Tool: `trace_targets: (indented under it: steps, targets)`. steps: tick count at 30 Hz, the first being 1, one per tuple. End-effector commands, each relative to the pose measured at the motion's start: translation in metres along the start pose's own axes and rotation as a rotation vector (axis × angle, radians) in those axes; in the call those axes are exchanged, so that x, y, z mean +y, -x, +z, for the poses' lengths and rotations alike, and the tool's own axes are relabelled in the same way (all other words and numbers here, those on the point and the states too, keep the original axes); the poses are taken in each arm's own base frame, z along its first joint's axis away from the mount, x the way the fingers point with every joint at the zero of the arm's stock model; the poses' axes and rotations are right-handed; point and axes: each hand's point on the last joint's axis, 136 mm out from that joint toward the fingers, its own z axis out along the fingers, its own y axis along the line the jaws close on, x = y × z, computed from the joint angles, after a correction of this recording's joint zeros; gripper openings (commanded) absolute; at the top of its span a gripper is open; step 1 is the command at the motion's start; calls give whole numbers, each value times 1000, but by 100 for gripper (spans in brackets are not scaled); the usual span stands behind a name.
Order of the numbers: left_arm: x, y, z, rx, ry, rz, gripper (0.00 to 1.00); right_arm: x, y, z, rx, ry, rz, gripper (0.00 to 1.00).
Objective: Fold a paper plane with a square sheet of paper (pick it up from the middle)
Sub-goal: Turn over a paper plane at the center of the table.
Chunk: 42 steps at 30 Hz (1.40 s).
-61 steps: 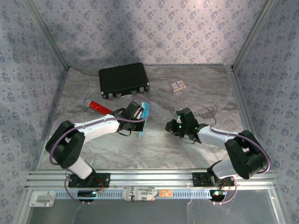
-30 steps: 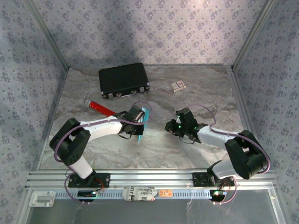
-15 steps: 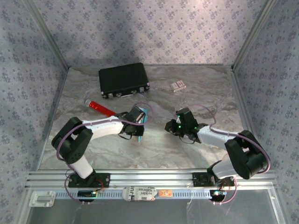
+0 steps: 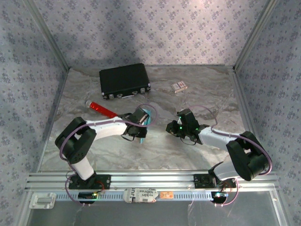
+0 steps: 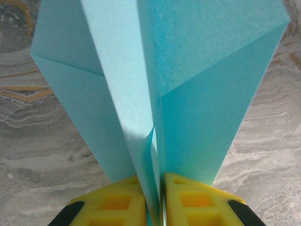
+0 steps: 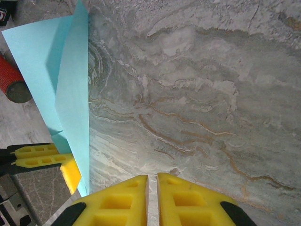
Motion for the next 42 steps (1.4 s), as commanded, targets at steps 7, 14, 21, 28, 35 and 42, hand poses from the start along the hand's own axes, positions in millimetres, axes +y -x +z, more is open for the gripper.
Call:
trace_targets:
  steps: [7,14,21,28,35,42]
  targets:
    - [1,-4,4,33,67,39,17,1,2,-2,-3,-7,-18,14]
    - [-1,-13,11,72,85,35,18,-1,1,-7,-18,-7,-19,14]
    - [-2,-24,20,112,90,-38,21,-5,1,-19,-41,-1,-18,15]
    - [-1,-24,20,105,178,-62,28,-11,0,-32,-62,3,-18,15]
    - [-2,-22,17,96,250,-101,30,-18,1,-41,-79,16,-9,16]
    - [-6,-14,9,65,260,-183,31,-18,2,-43,-70,27,-15,16]
